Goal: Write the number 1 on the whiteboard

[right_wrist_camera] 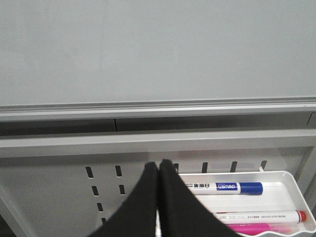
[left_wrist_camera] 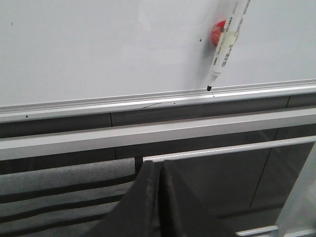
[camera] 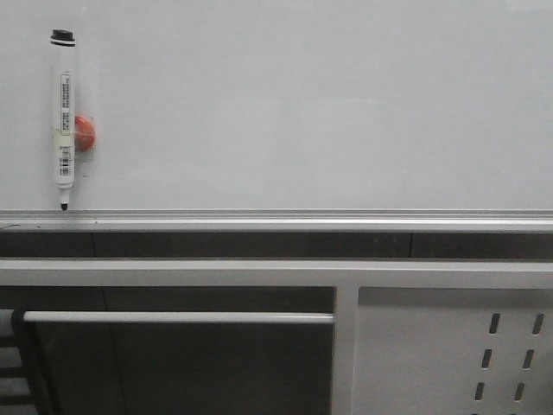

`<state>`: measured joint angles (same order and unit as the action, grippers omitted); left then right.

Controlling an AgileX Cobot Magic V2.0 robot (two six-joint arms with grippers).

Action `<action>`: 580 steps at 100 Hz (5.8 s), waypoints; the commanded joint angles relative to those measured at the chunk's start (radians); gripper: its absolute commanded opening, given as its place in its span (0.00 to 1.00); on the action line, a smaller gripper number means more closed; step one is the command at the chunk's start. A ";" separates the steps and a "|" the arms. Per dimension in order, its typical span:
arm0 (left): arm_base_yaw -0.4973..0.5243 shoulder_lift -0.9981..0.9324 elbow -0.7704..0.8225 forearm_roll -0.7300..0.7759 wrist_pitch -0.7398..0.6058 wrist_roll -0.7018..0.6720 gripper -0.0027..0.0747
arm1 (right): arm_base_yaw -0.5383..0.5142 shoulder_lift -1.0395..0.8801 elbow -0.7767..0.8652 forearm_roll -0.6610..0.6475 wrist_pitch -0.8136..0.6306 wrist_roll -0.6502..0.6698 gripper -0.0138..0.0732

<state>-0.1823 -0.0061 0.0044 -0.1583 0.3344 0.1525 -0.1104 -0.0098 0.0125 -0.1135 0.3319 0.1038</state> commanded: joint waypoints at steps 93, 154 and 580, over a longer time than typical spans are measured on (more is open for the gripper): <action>-0.006 -0.008 -0.068 -0.751 -0.319 0.002 0.01 | -0.008 -0.018 -0.076 0.230 -0.481 0.331 0.07; -0.017 0.618 -0.532 -0.286 0.004 0.203 0.48 | 0.204 0.211 -0.479 0.165 0.137 0.052 0.54; -0.673 1.120 -0.707 0.051 -0.100 0.318 0.01 | 0.313 0.637 -0.676 1.274 0.498 -1.041 0.56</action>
<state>-0.8313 1.1377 -0.6348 -0.1130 0.2243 0.4709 0.2044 0.5642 -0.6043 1.0361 0.8230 -0.8495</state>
